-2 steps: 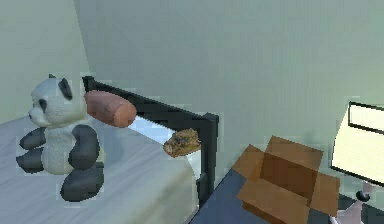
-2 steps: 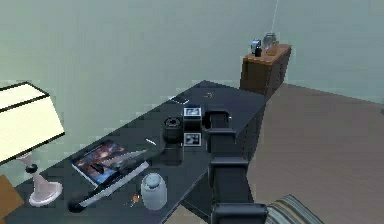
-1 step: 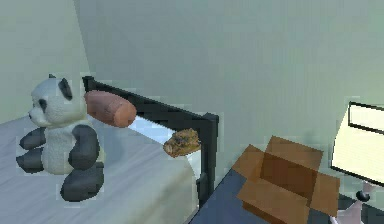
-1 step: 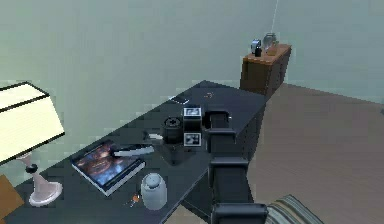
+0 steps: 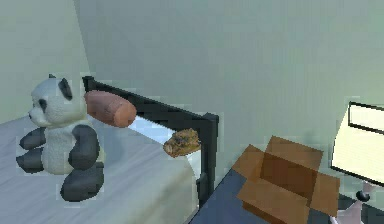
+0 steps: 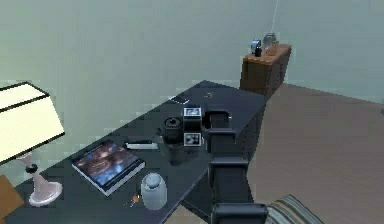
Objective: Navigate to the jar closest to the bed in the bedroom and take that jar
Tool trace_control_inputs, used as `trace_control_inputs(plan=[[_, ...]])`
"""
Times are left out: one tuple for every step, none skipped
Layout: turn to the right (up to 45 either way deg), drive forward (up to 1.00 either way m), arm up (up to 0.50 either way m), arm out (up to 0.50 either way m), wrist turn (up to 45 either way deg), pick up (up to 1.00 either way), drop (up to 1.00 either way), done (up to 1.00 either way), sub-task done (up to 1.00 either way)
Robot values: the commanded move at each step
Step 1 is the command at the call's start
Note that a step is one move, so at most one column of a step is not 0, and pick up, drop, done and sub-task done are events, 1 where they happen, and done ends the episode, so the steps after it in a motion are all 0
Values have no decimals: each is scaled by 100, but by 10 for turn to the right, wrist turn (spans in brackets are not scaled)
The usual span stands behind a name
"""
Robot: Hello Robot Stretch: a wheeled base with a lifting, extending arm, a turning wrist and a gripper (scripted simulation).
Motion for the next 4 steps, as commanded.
trace_control_inputs(plan=[[0,0,-30,0,0,0,0,0,0],[0,0,0,0,0,100,0,0,0],[0,0,10,0,0,0,0,0,0],[0,0,0,0,0,0,0,100,0]])
